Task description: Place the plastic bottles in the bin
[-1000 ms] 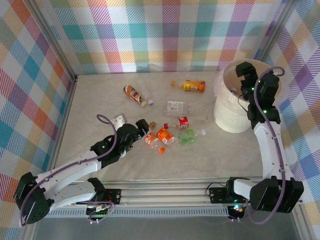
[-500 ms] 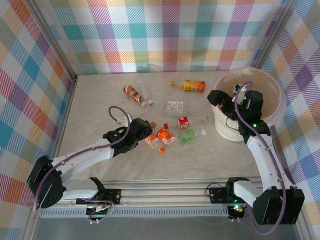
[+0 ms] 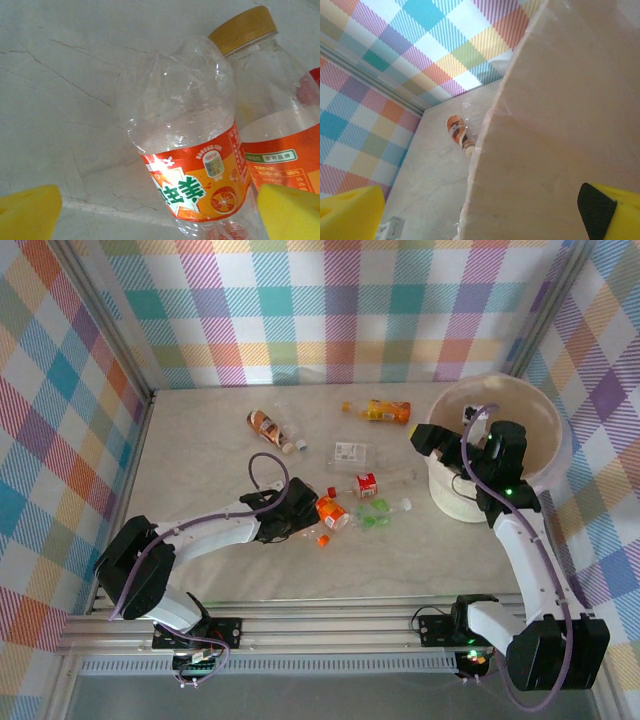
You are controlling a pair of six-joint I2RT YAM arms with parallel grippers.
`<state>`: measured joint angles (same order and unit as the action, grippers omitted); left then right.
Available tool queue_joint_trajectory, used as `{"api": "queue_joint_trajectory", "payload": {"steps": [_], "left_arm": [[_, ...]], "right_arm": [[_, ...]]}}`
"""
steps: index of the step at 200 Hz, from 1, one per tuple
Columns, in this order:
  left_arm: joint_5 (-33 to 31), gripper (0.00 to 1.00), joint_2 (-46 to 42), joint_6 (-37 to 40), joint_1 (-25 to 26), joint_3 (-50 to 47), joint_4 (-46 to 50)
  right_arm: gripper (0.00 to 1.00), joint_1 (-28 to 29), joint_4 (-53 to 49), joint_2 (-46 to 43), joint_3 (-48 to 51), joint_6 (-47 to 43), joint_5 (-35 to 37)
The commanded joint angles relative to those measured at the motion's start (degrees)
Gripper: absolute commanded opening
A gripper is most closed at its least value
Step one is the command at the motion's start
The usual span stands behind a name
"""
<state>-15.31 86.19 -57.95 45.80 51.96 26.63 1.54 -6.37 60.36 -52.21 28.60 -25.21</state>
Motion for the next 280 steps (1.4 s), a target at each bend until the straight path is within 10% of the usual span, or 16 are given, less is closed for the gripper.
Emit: {"api": "queue_joint_trajectory", "payload": {"steps": [1,121,218,280], "left_arm": [[0.39,1.00,-0.14,-1.46,-0.60,2.25,-0.32],[1.78,1.00,-0.41,-3.56,0.03,0.53,0.00],[3.72,1.00,6.88,-5.79,6.86,1.96,-1.38],[2.97,0.90,7.73,-7.96,6.83,-0.56,-5.74]], "right_arm": [[1.00,0.17,-4.58,3.19,-2.83,-4.83,3.57],[1.00,-0.46,-11.46,14.06,-25.27,-10.54,14.86],[1.00,2.28,-9.95,-8.41,-12.66,-13.92,-20.35],[1.00,4.08,-27.93,-20.40,0.40,-12.07,-17.88]]}}
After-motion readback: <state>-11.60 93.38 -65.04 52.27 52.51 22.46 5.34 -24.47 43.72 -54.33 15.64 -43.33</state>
